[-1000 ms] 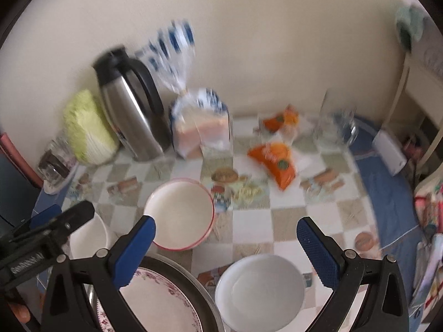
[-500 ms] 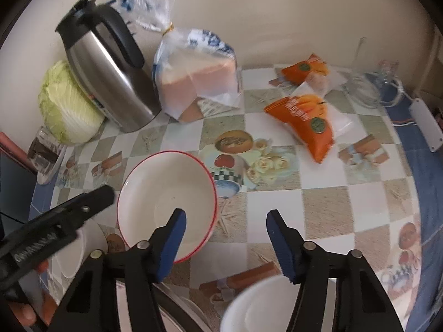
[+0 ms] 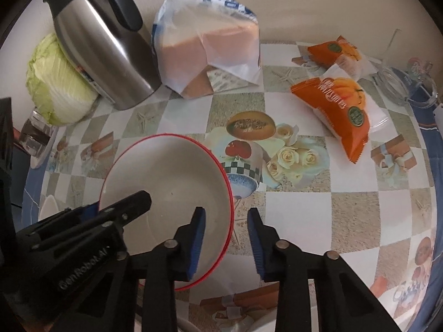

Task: Organize plates and bowls
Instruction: 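Close both tools on the red-rimmed bowl rim, then lift the red-rimmed bowl with both tools and carry it over the basin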

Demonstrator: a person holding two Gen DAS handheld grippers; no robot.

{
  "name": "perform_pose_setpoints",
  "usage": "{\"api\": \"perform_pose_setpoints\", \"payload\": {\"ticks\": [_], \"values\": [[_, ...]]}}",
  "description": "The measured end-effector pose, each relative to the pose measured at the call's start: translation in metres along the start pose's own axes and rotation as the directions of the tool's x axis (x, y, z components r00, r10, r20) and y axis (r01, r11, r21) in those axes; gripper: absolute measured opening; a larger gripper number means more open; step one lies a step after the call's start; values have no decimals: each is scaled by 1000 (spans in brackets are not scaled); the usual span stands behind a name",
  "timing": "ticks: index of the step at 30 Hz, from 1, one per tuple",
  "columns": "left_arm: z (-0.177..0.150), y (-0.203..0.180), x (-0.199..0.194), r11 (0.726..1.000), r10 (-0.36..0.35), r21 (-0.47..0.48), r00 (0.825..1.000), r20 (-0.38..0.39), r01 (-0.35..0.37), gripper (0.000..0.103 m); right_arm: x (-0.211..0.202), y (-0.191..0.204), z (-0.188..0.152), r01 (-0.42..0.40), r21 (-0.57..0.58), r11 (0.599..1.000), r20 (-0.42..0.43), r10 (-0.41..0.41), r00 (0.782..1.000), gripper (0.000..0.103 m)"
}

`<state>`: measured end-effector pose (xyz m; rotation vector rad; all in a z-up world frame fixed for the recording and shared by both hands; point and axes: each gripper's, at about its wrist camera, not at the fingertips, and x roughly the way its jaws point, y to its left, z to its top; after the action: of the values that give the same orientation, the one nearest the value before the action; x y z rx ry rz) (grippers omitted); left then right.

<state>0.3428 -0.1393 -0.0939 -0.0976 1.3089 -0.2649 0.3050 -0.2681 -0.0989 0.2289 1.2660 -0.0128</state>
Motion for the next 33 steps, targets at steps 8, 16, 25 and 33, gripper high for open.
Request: {"api": "perform_pose_setpoints", "payload": {"ticks": [8, 16, 25, 33], "values": [[0, 3, 3, 1000, 17, 1, 1000, 12, -17, 9, 9, -1, 0, -16, 6, 1000, -21, 16, 1000, 16], [-1, -14, -10, 998, 23, 63, 997, 70, -27, 9, -4, -13, -1, -12, 35, 999, 13, 11, 1000, 16], [-7, -31, -52, 996, 16, 81, 988, 155, -29, 9, -54, -13, -1, -10, 36, 999, 109, 6, 994, 16], [-36, -29, -91, 997, 21, 72, 980, 197, -36, 9, -86, 4, -21, -18, 17, 1000, 138, 15, 990, 16]]}}
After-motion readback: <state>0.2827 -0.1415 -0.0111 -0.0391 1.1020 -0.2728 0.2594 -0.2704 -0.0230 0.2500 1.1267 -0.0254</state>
